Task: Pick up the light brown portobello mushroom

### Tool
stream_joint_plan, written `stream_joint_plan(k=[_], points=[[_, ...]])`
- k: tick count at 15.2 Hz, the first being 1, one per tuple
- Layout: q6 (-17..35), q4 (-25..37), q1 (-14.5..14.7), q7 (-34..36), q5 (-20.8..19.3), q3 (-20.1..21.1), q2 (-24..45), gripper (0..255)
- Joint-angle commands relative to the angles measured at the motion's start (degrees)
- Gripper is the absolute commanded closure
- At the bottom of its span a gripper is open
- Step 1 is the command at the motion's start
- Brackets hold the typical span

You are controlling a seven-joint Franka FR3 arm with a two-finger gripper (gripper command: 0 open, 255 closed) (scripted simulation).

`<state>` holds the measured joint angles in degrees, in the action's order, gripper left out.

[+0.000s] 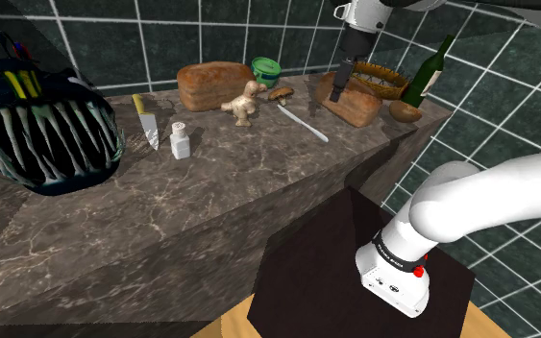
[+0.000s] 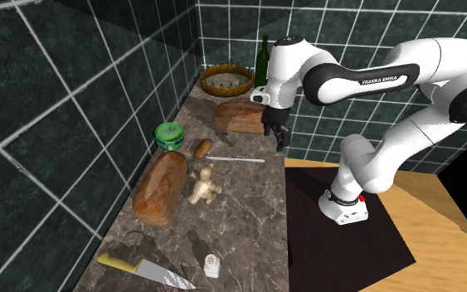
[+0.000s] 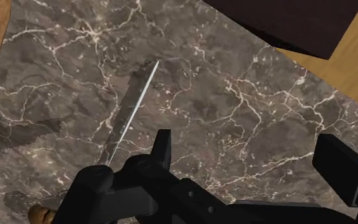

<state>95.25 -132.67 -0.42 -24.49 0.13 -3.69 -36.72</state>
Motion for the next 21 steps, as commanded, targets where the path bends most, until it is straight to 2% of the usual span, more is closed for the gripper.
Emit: stream_joint_plan(k=[1,6,11,16,21], points=[[2.7,0.2,0.2,-5.3,-1.7,-2.1,2.4,0],[9.3,2.9,1.1,-17.3,-4.5,-6.7,10.4,0],[15.3,7.9,2.3,-29.2,-5.1,-10.7,19.8,0],[20.0,15.0,3.1,-41.1,-3.5,-13.4,30.1,0],[23.1,24.0,2.9,-52.7,-0.2,-14.4,40.9,0]])
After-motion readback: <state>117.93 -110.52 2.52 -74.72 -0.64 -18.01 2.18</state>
